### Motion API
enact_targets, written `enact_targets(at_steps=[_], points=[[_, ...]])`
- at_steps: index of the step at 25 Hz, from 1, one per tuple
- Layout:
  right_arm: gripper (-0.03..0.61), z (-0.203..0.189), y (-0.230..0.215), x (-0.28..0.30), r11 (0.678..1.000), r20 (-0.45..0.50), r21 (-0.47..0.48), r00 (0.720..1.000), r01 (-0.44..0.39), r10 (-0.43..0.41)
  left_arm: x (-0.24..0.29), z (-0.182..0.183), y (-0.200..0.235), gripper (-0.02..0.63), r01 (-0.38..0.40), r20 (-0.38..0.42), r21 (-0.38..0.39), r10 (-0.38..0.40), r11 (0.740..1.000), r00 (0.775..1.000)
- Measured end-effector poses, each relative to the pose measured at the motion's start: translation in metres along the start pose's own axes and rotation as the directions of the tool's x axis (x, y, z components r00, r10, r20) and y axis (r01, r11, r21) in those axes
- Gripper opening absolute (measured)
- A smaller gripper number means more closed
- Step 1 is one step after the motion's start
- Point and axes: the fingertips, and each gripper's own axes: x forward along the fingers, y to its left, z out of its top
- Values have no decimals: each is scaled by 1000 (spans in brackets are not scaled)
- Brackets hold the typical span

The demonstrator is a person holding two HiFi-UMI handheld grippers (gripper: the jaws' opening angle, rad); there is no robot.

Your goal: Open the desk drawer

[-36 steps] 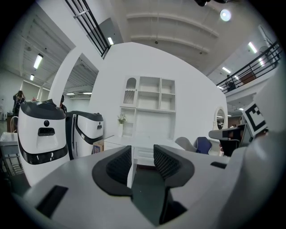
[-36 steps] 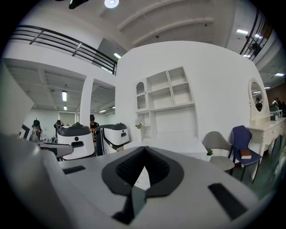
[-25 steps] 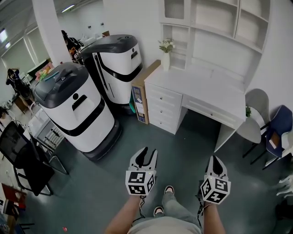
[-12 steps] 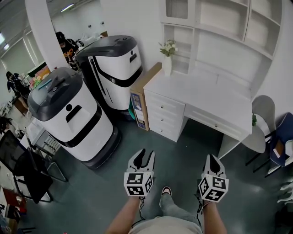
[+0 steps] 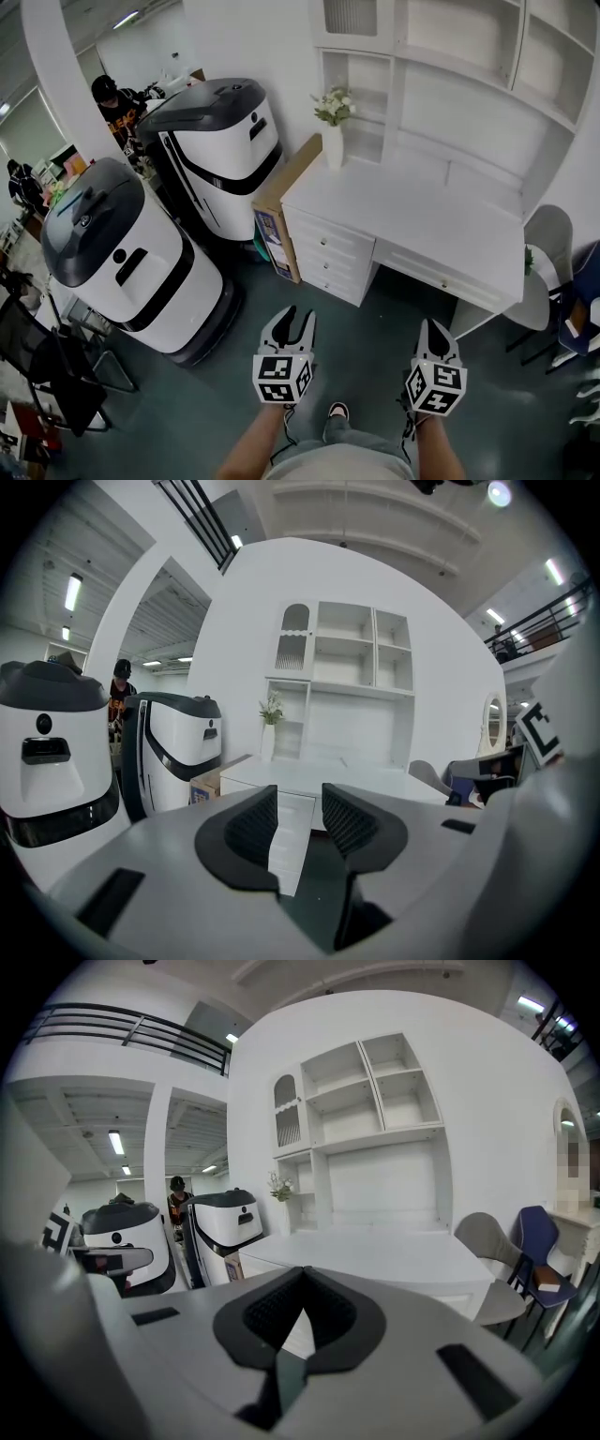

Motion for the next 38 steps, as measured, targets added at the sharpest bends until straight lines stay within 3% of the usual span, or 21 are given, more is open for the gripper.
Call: enact_targets(at_steps=[17,29,38], points=[[8,0,19,119,999,-68,52,998,-5,8,105,9,51,160,45,-62,28,-43,999,997],[8,69,68,213,988,9,82,992,128,-129,219,78,127,161,193,-48,76,-189,978,981],[8,83,93,264,969,11,114,975,219,-222,280,91,164,161,291,-79,91,-284,952,955]])
